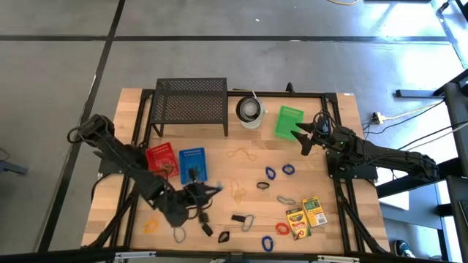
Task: Pick & Place Office Desk Supplies
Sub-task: Put the blue rubber band into the blue bin, then put the yellow spring keychain into the red bin
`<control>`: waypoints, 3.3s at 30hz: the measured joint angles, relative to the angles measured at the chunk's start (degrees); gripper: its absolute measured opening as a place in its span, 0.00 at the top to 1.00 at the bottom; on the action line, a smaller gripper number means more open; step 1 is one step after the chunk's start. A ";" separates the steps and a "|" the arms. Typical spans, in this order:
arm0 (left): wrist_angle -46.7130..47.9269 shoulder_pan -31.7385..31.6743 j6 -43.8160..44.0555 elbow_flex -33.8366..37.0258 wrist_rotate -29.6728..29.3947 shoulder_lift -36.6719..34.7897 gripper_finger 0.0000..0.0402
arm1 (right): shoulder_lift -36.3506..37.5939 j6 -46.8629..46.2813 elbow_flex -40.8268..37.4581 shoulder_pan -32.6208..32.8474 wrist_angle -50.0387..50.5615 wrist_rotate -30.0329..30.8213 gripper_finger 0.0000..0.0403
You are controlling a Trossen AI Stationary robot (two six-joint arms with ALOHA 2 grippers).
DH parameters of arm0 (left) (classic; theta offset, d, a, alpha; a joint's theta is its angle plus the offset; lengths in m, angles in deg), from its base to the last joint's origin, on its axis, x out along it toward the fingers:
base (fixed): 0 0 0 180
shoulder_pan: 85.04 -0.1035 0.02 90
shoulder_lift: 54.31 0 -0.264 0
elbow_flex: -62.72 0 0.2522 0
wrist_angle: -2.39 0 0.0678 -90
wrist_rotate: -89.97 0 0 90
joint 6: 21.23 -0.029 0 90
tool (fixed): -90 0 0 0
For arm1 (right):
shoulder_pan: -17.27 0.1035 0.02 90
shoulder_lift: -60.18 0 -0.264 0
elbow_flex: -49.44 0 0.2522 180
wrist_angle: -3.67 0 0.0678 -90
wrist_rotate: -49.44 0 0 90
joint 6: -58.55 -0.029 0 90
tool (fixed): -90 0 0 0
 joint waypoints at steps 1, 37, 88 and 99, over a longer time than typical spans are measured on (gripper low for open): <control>-3.17 -0.94 -2.71 -0.09 -2.12 0.00 0.99 | 0.00 -0.01 0.00 0.00 0.02 -0.01 0.41; 33.32 -17.18 40.02 0.05 17.28 1.05 0.99 | 0.01 -0.01 0.00 0.01 0.02 0.00 0.41; 52.74 -14.44 60.58 0.02 40.74 1.04 0.74 | 0.00 -0.01 0.00 0.00 0.02 0.01 0.41; 51.99 -5.10 71.84 -4.22 64.62 0.87 0.73 | 0.00 0.00 0.00 0.02 0.02 0.00 0.41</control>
